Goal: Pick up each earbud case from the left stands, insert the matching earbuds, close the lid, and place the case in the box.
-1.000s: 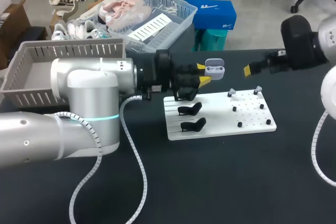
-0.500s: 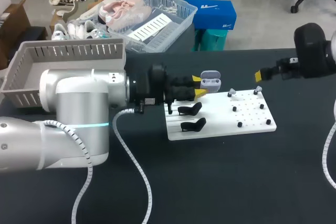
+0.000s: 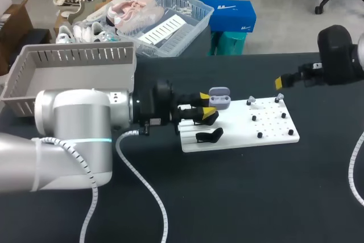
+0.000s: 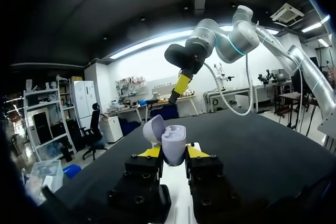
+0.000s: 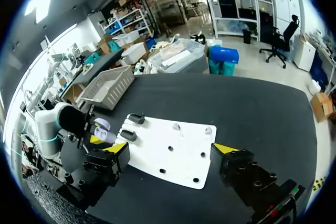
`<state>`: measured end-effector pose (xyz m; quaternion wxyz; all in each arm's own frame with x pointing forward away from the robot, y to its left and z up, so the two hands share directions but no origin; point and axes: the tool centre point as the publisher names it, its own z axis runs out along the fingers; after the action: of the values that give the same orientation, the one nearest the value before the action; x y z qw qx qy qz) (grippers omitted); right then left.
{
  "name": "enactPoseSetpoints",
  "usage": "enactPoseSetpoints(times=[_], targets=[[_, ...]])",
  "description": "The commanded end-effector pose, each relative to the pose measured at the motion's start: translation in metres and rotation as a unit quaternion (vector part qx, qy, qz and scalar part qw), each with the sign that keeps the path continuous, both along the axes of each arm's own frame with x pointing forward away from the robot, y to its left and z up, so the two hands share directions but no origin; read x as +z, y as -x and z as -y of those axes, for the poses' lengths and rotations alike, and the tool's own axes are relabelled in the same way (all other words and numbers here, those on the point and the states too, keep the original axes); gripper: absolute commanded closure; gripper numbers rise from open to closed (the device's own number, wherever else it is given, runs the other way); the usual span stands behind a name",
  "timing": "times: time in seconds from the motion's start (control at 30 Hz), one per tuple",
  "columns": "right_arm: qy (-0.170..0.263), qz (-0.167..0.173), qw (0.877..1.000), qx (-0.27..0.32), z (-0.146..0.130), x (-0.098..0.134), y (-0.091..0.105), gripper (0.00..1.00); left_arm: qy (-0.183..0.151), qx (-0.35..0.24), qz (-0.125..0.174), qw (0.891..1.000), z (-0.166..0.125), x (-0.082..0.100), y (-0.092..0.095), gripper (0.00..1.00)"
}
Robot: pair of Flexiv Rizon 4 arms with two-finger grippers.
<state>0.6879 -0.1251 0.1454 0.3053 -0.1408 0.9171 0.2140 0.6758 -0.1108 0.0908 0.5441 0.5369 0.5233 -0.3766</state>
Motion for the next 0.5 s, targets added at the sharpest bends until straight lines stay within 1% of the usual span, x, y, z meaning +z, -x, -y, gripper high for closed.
enactPoseSetpoints(times=[0.03,0.17,0.33,0.43,0.5], targets=[[0.032,0.001,0.999,-0.028,-0.004,-0.002,0.002,0.0,0.008,0.037,0.004,0.999,0.0,-0.001,0.002,1.0],[0.054,-0.009,0.998,-0.027,-0.005,-0.007,0.0,0.0,0.008,0.037,0.004,0.999,0.0,-0.001,0.002,1.0],[0.099,-0.02,0.994,-0.041,-0.002,-0.016,-0.003,0.0,0.008,0.037,0.004,0.999,0.0,-0.001,0.002,1.0],[0.139,-0.034,0.988,-0.053,0.003,-0.022,-0.006,0.0,0.008,0.037,0.004,0.999,0.0,-0.001,0.002,1.0],[0.169,-0.042,0.984,-0.049,0.005,-0.026,-0.009,0.0,0.008,0.037,0.004,0.999,0.0,-0.001,0.002,1.0]])
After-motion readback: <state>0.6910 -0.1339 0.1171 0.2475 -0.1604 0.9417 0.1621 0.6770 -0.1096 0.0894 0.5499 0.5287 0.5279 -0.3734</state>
